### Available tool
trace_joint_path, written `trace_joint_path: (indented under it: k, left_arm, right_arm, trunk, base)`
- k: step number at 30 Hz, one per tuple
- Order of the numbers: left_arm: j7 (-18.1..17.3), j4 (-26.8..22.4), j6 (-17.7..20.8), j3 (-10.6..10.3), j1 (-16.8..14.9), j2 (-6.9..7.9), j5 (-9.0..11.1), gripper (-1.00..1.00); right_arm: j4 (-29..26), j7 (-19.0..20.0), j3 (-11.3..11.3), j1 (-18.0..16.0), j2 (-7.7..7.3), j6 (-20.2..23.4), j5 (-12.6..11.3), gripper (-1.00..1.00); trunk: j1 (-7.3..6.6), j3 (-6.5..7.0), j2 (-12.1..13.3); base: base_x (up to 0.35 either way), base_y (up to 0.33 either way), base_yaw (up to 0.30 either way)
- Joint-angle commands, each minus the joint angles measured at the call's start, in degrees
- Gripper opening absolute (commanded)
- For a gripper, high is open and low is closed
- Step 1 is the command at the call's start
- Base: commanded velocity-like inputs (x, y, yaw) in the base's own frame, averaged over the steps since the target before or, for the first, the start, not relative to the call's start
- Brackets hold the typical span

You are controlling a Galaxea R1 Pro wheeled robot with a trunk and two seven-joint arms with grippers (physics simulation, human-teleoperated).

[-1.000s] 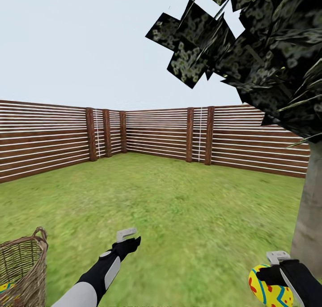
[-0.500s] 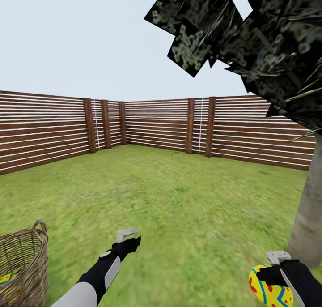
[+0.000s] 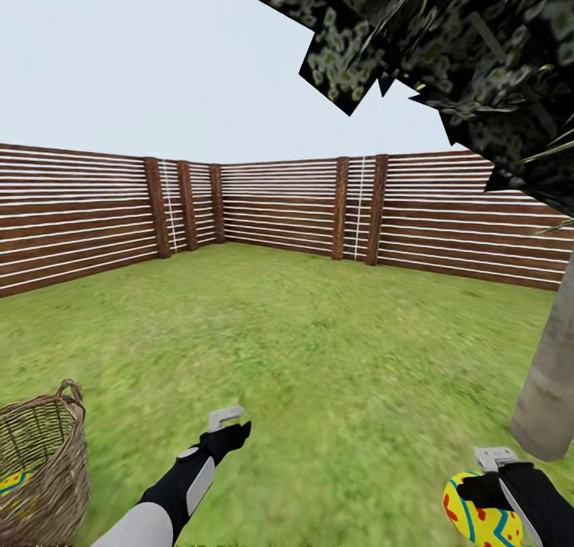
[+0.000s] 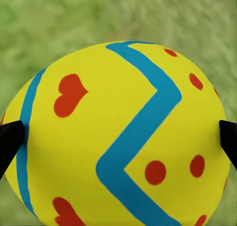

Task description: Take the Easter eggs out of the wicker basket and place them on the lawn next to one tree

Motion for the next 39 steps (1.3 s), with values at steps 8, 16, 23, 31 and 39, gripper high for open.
trace_joint_path:
  k: [8, 16, 23, 31, 39]
  left_arm:
    - [-0.39, -0.03, 0.17, 0.33, -0.03, -0.06, 0.41, 1.0]
    - [-0.38, -0.03, 0.17, 0.33, -0.03, -0.13, 0.41, 1.0]
    - [-0.38, -0.04, 0.17, 0.33, -0.03, -0.13, 0.41, 1.0]
    - [-0.39, -0.03, 0.17, 0.33, -0.03, -0.13, 0.41, 1.0]
    - [-0.46, -0.03, 0.17, 0.33, -0.03, -0.13, 0.41, 1.0]
  right_arm:
    - [-0.1, 0.44, -0.24, -0.02, -0.02, 0.24, 0.47, -1.0]
    - [-0.11, 0.44, -0.18, -0.02, 0.0, 0.24, 0.54, -1.0]
    - [-0.11, 0.43, -0.22, -0.02, 0.01, 0.24, 0.55, -1.0]
    - [-0.09, 0.43, -0.18, -0.02, 0.04, 0.24, 0.55, -1.0]
    - [-0.11, 0.43, -0.18, -0.02, 0.04, 0.24, 0.55, -1.0]
  trunk:
    - [0.19, -1.84, -0.14]
    - [0.4, -3.62, -0.25]
    - [0.58, -5.17, -0.34]
    - [0.78, -6.94, -0.45]
    - [0.99, -8.71, -0.56]
  base:
    - [0.0, 0.0, 0.0]
    - [0.0, 0.0, 0.0]
    - [0.0, 0.0, 0.0]
    - [0.0, 0.0, 0.0]
    - [0.0, 0.0, 0.0]
